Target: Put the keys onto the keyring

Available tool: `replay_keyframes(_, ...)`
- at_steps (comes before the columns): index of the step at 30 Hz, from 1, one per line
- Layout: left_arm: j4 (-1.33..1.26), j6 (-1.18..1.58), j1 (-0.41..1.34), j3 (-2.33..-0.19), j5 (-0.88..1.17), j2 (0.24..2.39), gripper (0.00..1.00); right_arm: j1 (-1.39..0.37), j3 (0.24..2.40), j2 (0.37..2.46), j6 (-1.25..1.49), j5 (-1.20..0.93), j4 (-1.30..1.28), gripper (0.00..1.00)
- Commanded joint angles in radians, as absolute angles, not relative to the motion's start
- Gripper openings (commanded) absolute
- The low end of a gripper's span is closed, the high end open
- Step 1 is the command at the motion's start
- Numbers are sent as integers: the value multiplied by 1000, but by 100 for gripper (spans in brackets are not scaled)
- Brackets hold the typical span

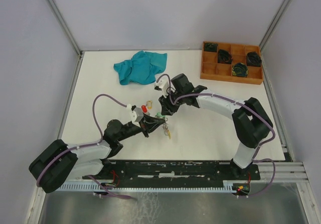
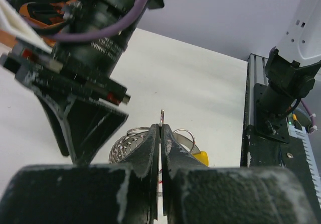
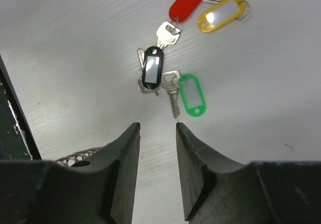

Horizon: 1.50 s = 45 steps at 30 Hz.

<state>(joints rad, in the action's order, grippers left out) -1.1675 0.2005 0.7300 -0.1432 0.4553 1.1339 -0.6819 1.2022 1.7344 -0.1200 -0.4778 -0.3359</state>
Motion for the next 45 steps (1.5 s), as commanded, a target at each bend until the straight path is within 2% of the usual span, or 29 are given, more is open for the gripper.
replay_keyframes(1, -1192, 199, 736, -150, 477, 1097, 3, -729, 1232, 1802, -130, -558, -195, 42)
replay_keyframes(12, -1177, 206, 741, -155, 491, 1093, 3, -794, 1308, 1963, -206, -567, -192, 41)
replay_keyframes(29, -1178, 202, 741, -158, 488, 1104, 3, -815, 1289, 1977, -262, -405, -258, 39)
replay_keyframes(37, -1178, 201, 741, -161, 486, 1113, 3, -803, 1251, 1932, -283, -257, -355, 22)
replay_keyframes(45, -1179, 197, 741, -162, 480, 1118, 3, -715, 1150, 1824, -184, -257, -334, 8)
